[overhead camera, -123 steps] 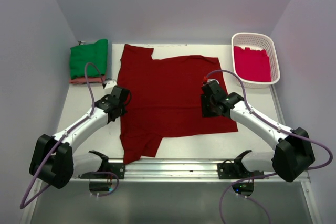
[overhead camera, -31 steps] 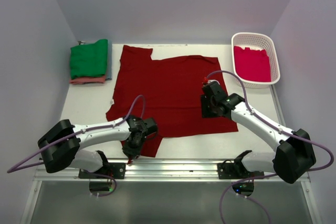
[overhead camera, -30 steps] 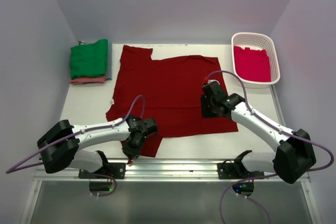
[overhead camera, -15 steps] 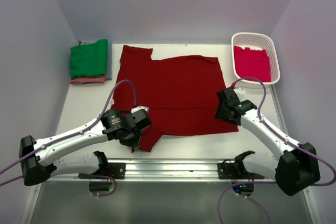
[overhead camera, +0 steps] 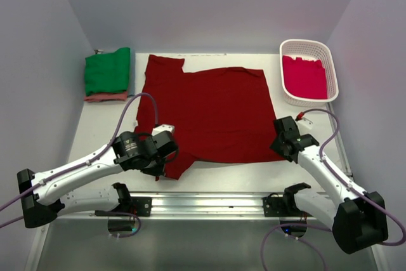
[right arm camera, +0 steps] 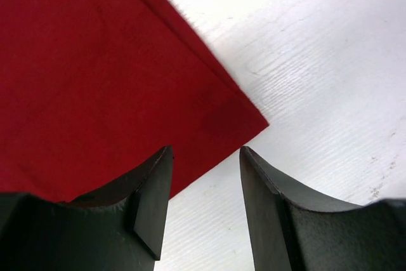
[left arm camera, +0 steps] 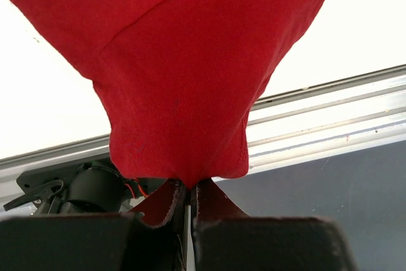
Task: Fold and stack the t-shirts
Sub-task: Flatten the tshirt out
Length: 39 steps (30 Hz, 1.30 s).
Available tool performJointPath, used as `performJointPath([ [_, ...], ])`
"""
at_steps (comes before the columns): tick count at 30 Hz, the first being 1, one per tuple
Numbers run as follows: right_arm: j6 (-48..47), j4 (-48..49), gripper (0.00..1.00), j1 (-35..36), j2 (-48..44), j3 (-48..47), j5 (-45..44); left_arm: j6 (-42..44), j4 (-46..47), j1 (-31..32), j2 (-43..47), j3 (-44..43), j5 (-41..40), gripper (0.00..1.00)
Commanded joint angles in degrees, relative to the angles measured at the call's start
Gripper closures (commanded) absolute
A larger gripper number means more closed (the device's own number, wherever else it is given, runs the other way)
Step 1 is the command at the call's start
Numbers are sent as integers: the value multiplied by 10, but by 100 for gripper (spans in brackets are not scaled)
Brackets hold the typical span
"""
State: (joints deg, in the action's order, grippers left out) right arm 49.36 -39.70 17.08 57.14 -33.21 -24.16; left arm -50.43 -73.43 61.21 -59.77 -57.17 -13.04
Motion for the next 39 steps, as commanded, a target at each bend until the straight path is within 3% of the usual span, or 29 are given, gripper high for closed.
performJointPath([
  [1, 37, 13, 50, -14, 4, 13, -38, -12, -20, 2, 17, -19, -23, 100],
  [16, 32, 74, 56, -64, 78, 32, -13, -13, -20, 2, 19, -4, -28, 100],
  [23, 25, 78, 70, -68, 82, 32, -12, -16, -18, 2, 20, -5, -31, 100],
  [25, 21, 81, 78, -68, 91, 29, -10, -18, -18, 2, 22, -3, -33, 100],
  [28, 14, 81, 80, -68, 100, 25, -3, -21, -16, 2, 30, -2, -35, 100],
  [31, 4, 74, 80, -68, 90, 28, 8, -25, -20, 2, 38, -4, -35, 100],
  [35, -9, 61, 64, -69, 51, 43, 37, -27, -20, 2, 43, -1, -37, 100],
  [39, -12, 40, 57, -68, 32, 25, 19, -29, -18, 2, 42, 5, -35, 100],
])
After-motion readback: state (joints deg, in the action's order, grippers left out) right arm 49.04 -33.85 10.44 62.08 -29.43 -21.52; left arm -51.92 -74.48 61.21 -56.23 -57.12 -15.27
